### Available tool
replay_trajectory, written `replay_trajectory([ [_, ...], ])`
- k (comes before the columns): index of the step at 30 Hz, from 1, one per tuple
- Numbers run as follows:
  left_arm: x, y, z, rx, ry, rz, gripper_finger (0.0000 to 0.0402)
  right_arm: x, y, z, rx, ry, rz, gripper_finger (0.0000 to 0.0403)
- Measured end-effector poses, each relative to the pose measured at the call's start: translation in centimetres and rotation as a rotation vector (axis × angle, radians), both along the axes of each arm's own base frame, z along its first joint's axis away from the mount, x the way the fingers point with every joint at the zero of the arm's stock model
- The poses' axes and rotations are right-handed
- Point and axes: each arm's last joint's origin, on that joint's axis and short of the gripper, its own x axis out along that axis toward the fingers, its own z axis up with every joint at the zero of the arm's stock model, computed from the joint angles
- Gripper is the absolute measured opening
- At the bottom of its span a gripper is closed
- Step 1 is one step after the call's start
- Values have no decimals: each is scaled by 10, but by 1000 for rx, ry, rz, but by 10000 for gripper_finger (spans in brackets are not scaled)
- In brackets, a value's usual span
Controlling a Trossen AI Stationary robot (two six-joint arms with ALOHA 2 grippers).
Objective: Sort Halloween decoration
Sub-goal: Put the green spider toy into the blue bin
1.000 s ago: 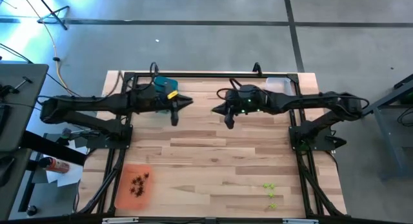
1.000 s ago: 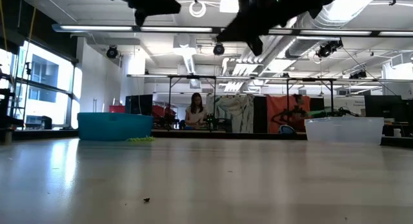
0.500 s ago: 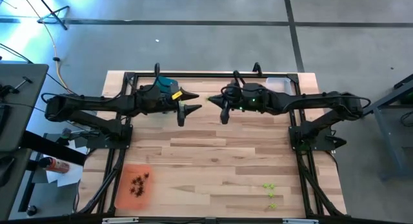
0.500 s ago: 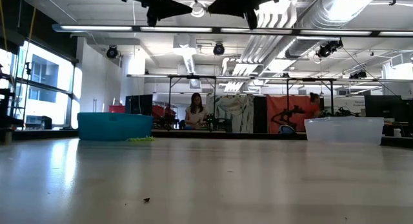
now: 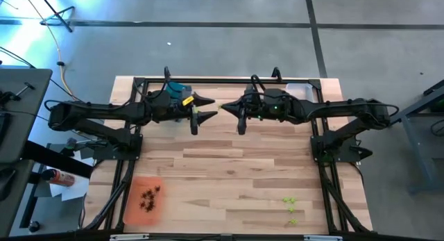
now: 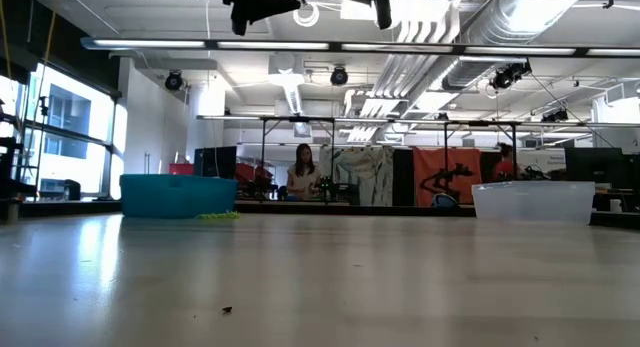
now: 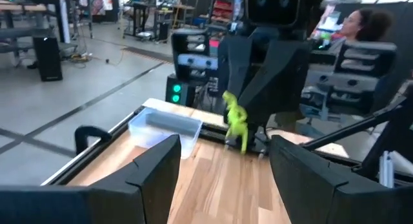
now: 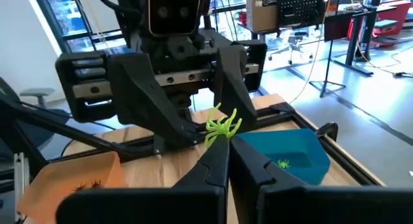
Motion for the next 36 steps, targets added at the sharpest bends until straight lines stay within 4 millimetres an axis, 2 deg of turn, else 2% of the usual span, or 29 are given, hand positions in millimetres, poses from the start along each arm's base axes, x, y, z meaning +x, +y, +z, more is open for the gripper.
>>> replay_trajectory([
  [6,7,-2,2,4,-57,-79,216,0,0,0,3,0,0,0],
  [12,12,-1,-6,5,-24,-81,189,0,2,0,7,-5,8,0],
  [18,12,-1,0,42,-72,-76,157,0,2,0,9,-4,19,0],
  [24,12,2,-1,42,-67,-65,109,0,2,0,9,-3,18,0],
  [32,12,2,-1,75,-63,-42,11,0,2,0,1,-1,15,0],
  [36,11,3,-1,82,-60,-22,7,0,2,0,1,-1,13,0],
])
